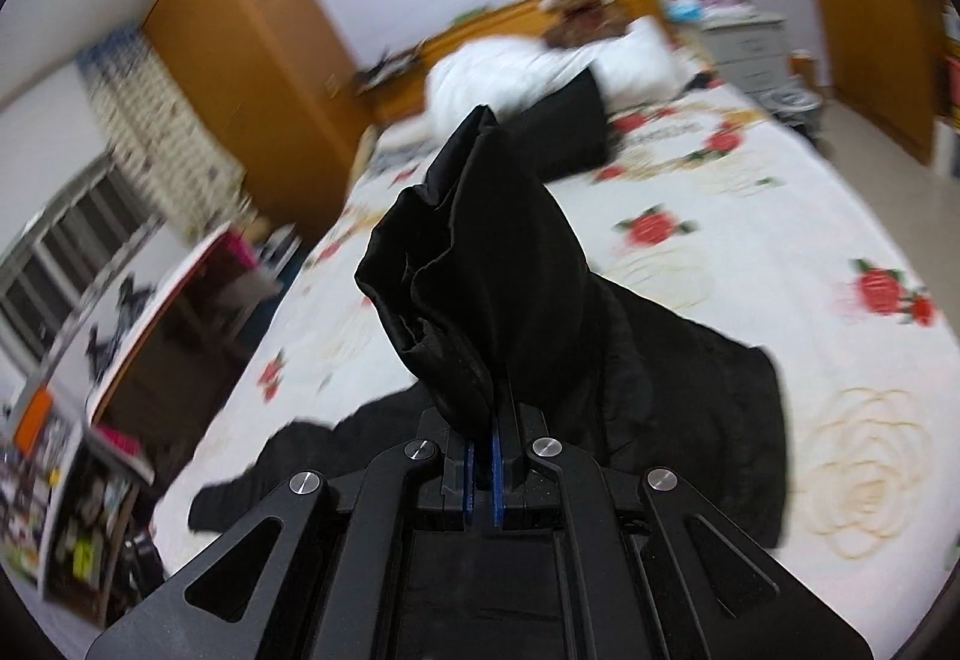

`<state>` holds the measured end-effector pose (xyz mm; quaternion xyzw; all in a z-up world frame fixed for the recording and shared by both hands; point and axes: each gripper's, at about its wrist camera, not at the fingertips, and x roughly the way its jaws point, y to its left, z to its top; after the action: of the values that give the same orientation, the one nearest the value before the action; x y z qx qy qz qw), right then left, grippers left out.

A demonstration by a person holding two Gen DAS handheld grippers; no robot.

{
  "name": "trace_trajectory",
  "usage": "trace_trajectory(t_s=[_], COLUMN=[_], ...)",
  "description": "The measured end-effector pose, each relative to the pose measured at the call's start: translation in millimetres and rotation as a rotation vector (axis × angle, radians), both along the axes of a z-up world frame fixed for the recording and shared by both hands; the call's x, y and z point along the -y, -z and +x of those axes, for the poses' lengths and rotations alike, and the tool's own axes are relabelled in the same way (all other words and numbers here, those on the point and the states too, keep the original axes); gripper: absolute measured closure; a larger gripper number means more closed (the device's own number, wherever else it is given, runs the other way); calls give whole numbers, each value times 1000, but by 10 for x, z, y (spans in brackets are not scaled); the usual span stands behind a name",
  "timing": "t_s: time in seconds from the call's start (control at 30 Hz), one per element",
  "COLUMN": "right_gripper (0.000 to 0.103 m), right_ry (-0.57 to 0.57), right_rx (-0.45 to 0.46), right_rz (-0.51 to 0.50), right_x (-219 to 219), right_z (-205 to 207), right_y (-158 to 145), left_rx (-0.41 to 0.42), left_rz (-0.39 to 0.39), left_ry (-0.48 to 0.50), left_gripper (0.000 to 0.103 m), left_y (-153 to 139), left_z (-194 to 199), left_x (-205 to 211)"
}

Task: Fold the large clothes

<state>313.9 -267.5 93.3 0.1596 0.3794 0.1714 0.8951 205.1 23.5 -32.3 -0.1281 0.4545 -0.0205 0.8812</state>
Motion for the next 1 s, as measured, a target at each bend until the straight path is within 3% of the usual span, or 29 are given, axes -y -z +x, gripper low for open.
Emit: trace_trajectory(t_s=[0.27, 0.4, 0.5, 0.57, 0.63, 0.67, 0.7, 0.9, 1.0], right_gripper=[100, 99, 91, 77, 64, 44, 32, 32, 31], right_ry=[-157, -192, -200, -205, -205, -206, -212, -191, -91], right_rx=[-182, -280, -360, -417, -408, -393, -373, -221, -158], right_rz=[-16, -7, -3, 19, 39, 50, 79, 138, 76], right_x=[-1093, -1277, -1383, -1353, -1303, -1271, -1182, -606, -78], right_z=[369, 480, 495, 496, 439, 422, 378, 93, -35], right_y=[1042, 1586, 1891, 2046, 2036, 1977, 1882, 1237, 1057], left_rx=[-6, -18, -28, -32, -31, -26, -22, -23, -34], left_rz=[-27, -34, -33, -36, -49, -58, -66, -122, -115], left_ry=[-90, -108, -112, -114, -109, -104, -98, -19, 26], left_gripper=[36, 36, 36, 36, 36, 36, 36, 31, 28], left_y=[139, 242, 301, 326, 324, 313, 302, 225, 303], left_z=[-79, -63, 4, 55, 113, 134, 154, 534, 869], left_x=[-526, -678, -734, -743, -735, -720, -705, -412, -197])
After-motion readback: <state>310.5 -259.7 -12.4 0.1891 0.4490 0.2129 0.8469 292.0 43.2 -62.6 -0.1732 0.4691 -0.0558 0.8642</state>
